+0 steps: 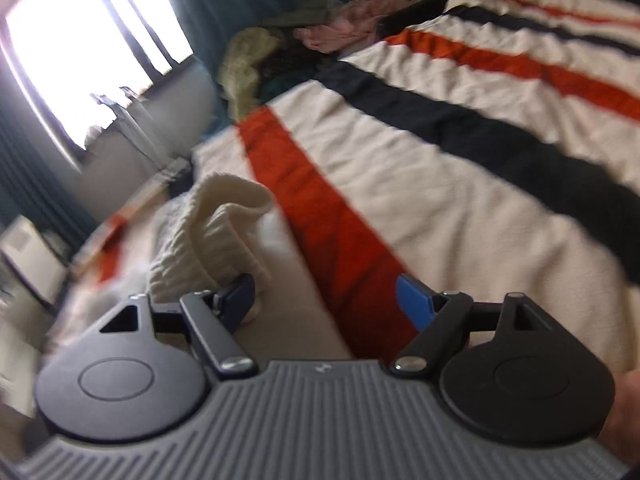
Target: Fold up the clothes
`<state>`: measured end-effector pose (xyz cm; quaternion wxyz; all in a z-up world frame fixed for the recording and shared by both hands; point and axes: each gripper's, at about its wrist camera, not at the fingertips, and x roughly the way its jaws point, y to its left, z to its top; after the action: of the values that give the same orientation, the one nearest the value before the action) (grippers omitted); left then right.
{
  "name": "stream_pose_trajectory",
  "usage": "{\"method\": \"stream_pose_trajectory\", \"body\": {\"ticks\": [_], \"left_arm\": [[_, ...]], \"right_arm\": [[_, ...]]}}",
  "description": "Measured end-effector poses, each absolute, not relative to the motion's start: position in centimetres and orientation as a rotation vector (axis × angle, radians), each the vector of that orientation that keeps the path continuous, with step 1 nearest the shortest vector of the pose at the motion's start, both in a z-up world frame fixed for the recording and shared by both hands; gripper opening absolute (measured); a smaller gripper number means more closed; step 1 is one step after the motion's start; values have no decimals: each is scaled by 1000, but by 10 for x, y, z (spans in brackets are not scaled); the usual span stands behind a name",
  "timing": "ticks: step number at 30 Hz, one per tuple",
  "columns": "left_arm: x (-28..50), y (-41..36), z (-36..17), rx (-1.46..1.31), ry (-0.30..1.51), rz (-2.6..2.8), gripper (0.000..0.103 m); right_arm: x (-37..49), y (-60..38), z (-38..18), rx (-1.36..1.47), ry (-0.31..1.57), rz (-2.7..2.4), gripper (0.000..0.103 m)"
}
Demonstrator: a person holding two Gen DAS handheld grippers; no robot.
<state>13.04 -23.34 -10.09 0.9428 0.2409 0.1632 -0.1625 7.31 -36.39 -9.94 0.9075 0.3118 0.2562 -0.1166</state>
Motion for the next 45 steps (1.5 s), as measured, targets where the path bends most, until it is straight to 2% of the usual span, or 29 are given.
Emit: {"method": "stream_pose_trajectory", "body": {"ticks": [2,5,8,11,21,24,29,34,37,39,42,45], "left_arm": [[135,-231,-99,457,353,-323,59],[140,-227,-96,446,367,-310,72],[146,-183,-88,428,383,-300,75],[131,-178,-82,444,384,-268,80],[105,-162,-70,493,368,-119,88],[101,-162,-69,482,368,-110,88],[97,-159,-71,507,355,-94,89],[95,-154,-71,523,346,-80,91],[93,-152,-70,530,338,-71,92],[91,-150,-69,535,335,-62,92],[90,-148,-68,535,330,-35,93],[91,-145,-69,530,346,3,93]], "right_arm": [[71,-369,-99,705,499,-224,80],[62,-380,-101,825,432,-195,81],[52,-390,-101,937,350,-170,81],[51,-393,-99,1007,295,-59,81],[82,-384,-130,1293,511,283,81],[101,-365,-134,1293,576,414,81],[119,-355,-126,1164,580,319,81],[121,-367,-138,1208,586,213,70],[118,-369,-133,1151,578,174,58],[115,-368,-129,1090,571,152,43],[110,-368,-119,1017,518,146,37],[101,-372,-104,987,417,162,37]]}}
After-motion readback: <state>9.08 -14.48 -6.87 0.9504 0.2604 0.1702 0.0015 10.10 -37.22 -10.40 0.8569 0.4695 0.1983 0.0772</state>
